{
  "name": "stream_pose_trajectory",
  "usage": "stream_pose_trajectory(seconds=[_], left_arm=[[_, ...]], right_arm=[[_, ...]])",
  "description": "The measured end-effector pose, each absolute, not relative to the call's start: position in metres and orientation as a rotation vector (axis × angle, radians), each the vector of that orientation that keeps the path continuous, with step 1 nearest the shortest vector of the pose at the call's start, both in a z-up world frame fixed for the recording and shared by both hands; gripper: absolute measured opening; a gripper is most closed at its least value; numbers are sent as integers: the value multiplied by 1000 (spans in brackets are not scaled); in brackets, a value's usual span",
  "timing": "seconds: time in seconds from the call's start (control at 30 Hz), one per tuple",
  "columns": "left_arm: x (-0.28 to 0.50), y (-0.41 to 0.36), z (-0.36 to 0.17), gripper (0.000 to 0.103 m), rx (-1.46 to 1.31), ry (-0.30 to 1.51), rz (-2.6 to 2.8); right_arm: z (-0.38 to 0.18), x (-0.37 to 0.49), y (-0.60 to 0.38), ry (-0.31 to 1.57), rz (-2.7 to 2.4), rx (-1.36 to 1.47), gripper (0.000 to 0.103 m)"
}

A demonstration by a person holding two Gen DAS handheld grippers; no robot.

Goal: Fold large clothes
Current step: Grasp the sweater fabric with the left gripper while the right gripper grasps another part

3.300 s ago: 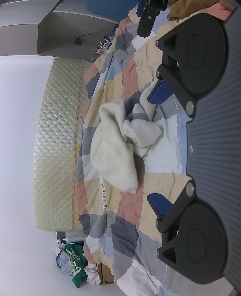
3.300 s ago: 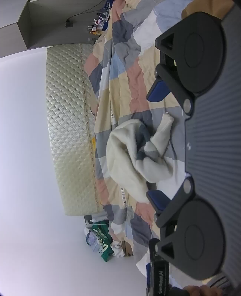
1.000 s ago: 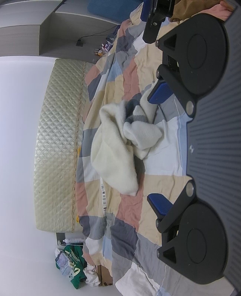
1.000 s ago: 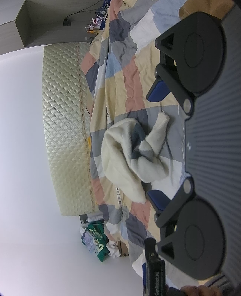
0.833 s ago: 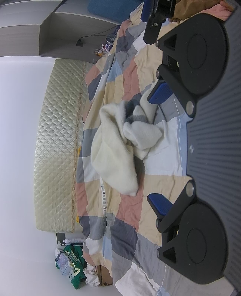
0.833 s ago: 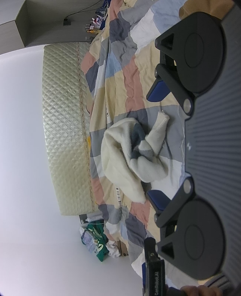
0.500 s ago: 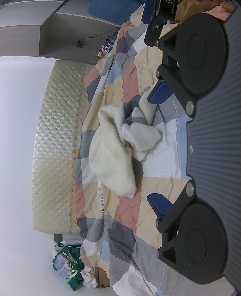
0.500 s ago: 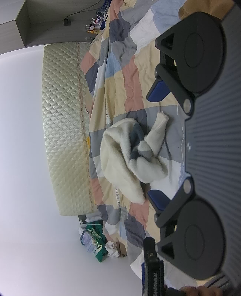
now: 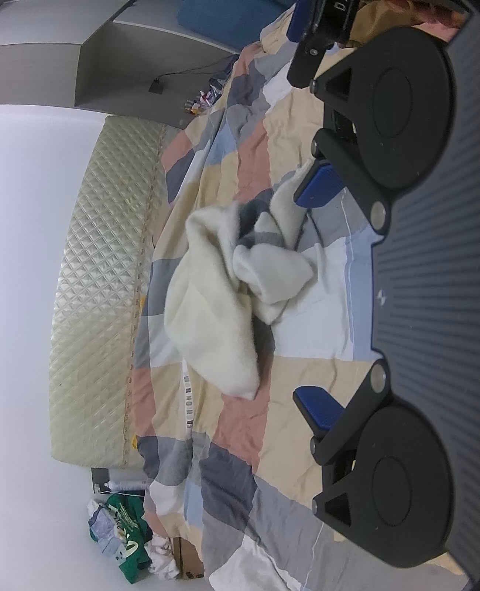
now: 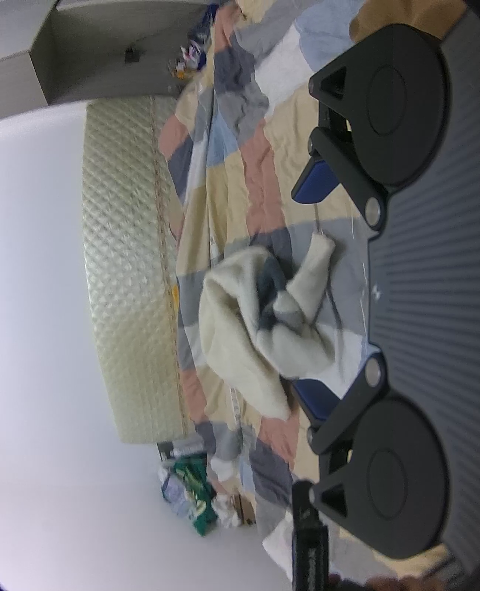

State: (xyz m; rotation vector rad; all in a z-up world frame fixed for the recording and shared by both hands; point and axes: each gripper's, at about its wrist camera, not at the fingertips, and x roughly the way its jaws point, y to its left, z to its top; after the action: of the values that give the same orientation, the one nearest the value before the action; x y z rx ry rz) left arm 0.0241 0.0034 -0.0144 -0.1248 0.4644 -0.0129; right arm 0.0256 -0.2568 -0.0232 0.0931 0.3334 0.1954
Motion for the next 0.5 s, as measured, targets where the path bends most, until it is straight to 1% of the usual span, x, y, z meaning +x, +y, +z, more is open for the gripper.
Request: stream_pose_trajectory(seconds=[0.13, 0.3, 0.5], left_arm=[[41, 11, -7, 103, -177, 487, -12], [73, 20, 5, 103, -172, 494, 29], [123, 32, -2, 103, -204, 538, 47]], right_arm=[[-21, 37, -262, 376, 219, 153, 103], [-8, 67, -265, 416, 189, 250, 103], [-4, 119, -260, 488, 205, 343, 103]])
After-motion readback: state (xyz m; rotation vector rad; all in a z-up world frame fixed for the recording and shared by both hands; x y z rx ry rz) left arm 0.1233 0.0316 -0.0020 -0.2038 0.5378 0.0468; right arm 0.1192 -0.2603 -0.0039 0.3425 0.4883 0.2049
